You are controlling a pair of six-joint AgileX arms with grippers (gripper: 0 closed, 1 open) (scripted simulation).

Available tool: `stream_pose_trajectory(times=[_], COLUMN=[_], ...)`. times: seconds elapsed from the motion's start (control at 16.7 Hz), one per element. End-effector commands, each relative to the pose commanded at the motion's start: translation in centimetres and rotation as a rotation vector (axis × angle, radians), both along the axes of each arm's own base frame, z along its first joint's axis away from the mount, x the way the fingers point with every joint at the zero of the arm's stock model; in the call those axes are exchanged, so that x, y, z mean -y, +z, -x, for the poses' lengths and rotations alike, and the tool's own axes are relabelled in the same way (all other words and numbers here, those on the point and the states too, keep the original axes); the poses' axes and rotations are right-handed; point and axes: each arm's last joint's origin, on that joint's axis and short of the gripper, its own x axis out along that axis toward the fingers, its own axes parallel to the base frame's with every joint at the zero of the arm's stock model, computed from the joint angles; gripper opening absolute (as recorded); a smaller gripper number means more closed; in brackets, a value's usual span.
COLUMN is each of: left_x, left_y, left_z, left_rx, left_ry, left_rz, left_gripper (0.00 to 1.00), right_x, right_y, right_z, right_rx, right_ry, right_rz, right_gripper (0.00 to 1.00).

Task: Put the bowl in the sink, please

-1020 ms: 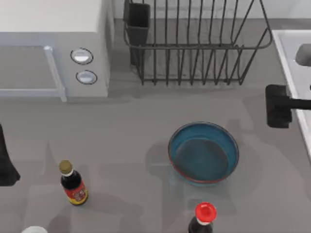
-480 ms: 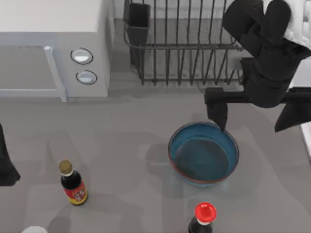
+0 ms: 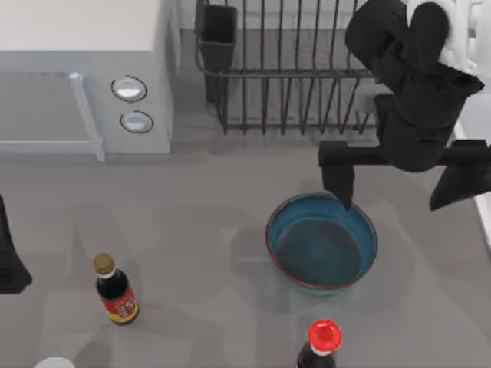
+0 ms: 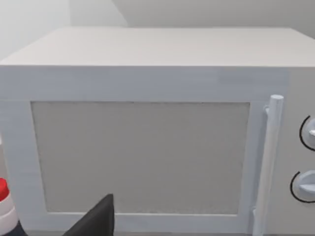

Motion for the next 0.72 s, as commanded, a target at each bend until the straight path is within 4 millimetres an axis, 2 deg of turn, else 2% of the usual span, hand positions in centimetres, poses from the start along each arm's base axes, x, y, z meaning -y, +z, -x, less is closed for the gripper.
stream_pose_trajectory(times=[0.12,0.48,0.6,0.72], left_x=[0.0,0.0,0.0,0.0], left_y=[0.0,0.0,0.0,0.0], left_z=[0.0,0.0,0.0,0.0], left_rx=[0.000,0.000,0.000,0.000], left_ry=[0.000,0.000,0.000,0.000], left_rz=[0.000,0.000,0.000,0.000], left_gripper=[1.00,1.00,1.00,1.00], right_x=[-0.1,-0.2,-0.1,-0.1], right_y=[-1.6,-8.5,-9.5,-9.5], right_z=[-0.1,-0.1,0.1,0.1], right_rx=[-0.002,0.007,0.001,0.001], right_ry=[0.002,0.002,0.002,0.002], right_rz=[0.002,-0.004,-0.001,0.000], right_gripper=[1.00,1.00,1.00,1.00])
